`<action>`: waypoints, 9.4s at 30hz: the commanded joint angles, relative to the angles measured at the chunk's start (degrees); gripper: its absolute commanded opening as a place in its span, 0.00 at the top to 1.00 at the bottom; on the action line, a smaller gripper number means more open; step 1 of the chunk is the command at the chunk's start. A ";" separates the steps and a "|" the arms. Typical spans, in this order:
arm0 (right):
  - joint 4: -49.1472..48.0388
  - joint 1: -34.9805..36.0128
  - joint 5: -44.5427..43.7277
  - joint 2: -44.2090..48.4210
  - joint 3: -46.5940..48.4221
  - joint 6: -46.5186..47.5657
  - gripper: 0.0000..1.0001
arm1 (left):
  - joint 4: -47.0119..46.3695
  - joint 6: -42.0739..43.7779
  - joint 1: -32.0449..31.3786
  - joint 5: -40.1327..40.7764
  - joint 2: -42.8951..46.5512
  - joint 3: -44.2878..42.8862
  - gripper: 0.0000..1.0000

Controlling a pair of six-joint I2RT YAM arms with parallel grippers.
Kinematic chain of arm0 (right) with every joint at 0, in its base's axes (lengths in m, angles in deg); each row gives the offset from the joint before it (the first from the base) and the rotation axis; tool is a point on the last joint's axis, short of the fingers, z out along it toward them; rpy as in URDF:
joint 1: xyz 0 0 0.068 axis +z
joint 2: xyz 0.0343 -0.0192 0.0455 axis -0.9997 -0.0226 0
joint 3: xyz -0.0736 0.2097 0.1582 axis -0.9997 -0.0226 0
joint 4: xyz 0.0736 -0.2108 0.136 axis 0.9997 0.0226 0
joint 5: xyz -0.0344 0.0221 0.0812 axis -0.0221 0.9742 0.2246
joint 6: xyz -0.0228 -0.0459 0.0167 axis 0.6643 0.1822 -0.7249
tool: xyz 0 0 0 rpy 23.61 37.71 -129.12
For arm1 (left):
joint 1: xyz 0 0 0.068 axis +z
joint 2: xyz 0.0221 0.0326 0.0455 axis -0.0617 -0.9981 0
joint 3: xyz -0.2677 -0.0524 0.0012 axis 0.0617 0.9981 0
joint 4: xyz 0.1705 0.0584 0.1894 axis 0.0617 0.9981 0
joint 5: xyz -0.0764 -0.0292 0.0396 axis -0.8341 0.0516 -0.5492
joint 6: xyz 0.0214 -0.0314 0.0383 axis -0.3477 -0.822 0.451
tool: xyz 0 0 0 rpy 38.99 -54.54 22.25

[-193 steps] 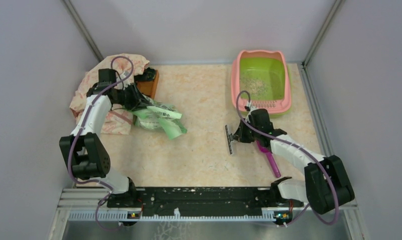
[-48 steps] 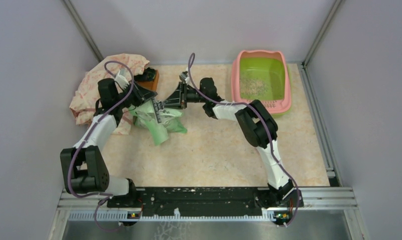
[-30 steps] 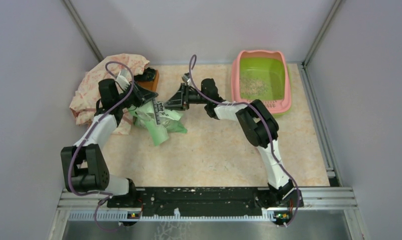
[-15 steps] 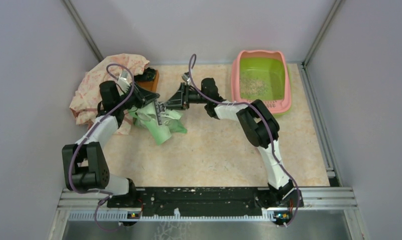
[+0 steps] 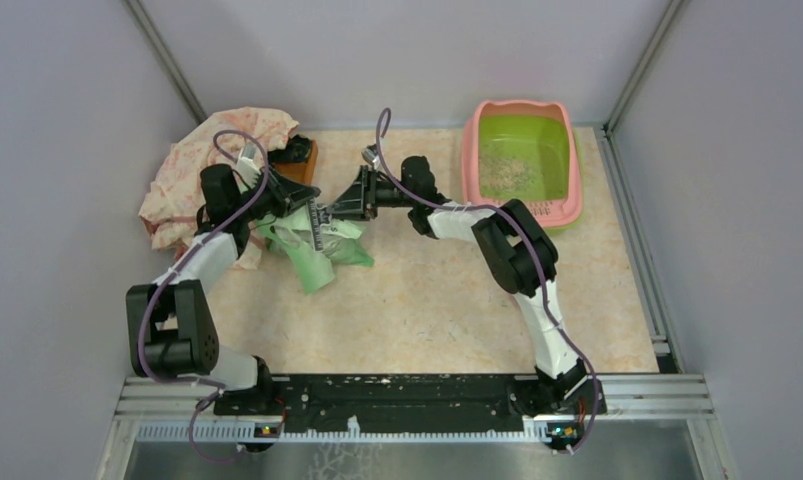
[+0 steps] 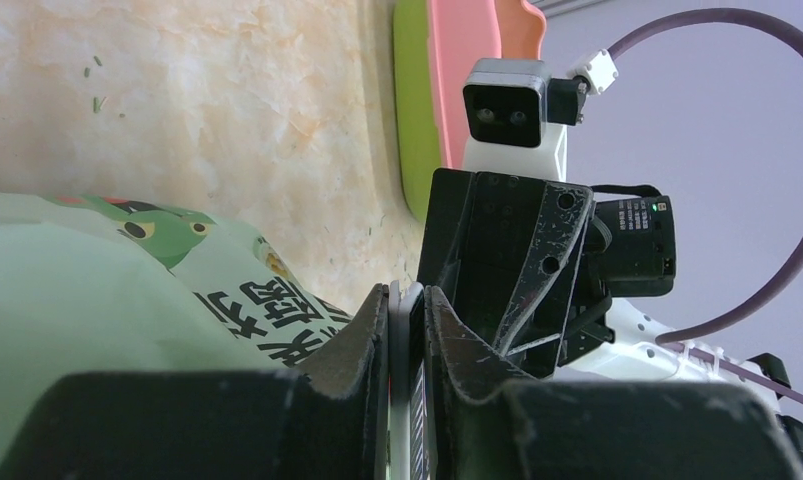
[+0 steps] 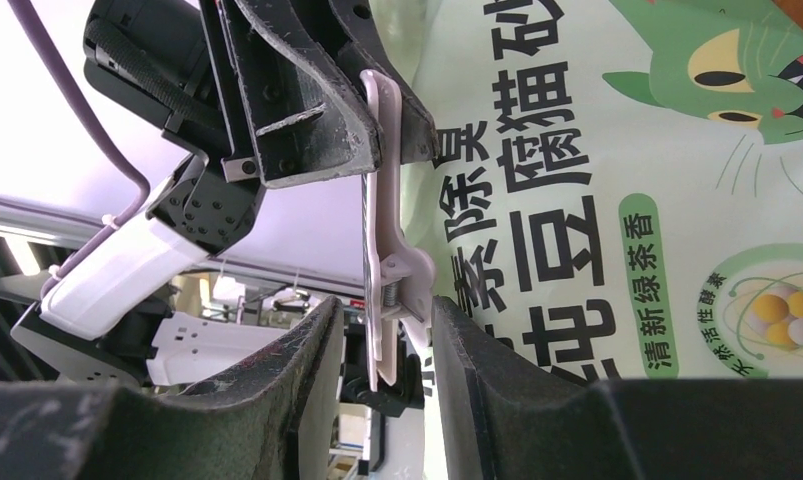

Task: Fill the litter box with clean litter
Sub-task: Pick up the clamp at the center of the board, then clamp the cat litter bag at the center of the board.

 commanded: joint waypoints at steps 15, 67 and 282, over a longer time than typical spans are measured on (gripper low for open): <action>-2.70 1.37 1.70 2.31 2.78 0.51 0.56 | -10.65 -5.79 0.05 -2.60 -1.85 1.76 0.83; -1.88 0.50 -1.00 2.41 2.09 0.57 1.00 | -7.70 -5.44 4.10 -4.57 -0.15 0.63 0.54; 54.00 -3.17 -17.56 0.08 33.74 43.58 1.00 | 31.08 4.10 7.27 9.85 8.03 -4.30 0.45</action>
